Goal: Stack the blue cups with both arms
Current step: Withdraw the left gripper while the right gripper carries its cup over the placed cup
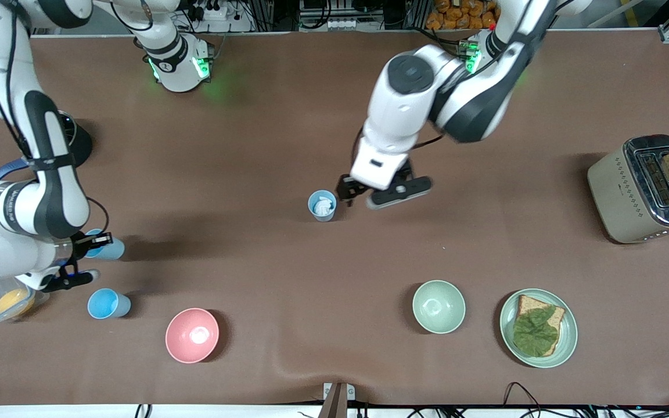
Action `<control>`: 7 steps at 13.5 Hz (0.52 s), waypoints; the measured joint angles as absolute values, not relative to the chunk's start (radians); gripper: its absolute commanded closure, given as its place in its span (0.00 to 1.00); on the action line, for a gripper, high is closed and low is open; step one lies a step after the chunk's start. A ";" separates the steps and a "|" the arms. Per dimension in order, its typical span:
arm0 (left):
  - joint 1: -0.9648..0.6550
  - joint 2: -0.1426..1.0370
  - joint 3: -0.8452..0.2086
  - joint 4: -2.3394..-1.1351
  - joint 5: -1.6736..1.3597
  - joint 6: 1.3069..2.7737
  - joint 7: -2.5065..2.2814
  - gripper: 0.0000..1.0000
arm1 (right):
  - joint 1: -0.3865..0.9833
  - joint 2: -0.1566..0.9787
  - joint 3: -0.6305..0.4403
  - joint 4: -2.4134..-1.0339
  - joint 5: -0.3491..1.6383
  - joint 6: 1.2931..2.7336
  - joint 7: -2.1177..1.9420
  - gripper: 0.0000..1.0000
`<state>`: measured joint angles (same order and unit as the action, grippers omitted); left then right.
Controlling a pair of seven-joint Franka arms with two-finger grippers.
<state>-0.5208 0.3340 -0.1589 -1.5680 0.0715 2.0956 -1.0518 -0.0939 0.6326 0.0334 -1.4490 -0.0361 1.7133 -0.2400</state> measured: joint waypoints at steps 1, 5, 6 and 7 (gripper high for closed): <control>-0.482 0.292 -0.158 -1.568 0.073 2.038 -0.997 0.00 | -0.056 0.615 0.036 -1.431 -0.023 1.663 -0.174 1.00; -0.289 0.131 -0.154 -1.567 0.074 1.780 -0.676 0.00 | 0.099 0.552 0.041 -1.404 0.097 1.566 0.095 1.00; -0.239 0.096 -0.154 -1.567 0.074 1.726 -0.602 0.00 | 0.139 0.545 0.043 -1.395 0.117 1.554 0.175 1.00; -0.198 0.069 -0.155 -1.567 0.074 1.684 -0.541 0.00 | 0.181 0.542 0.046 -1.383 0.127 1.546 0.239 1.00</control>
<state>-0.1981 0.0685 -0.1546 -1.5666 0.0736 1.6839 -0.5406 0.1812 0.5418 0.0458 -1.3830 0.1270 1.5459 0.2388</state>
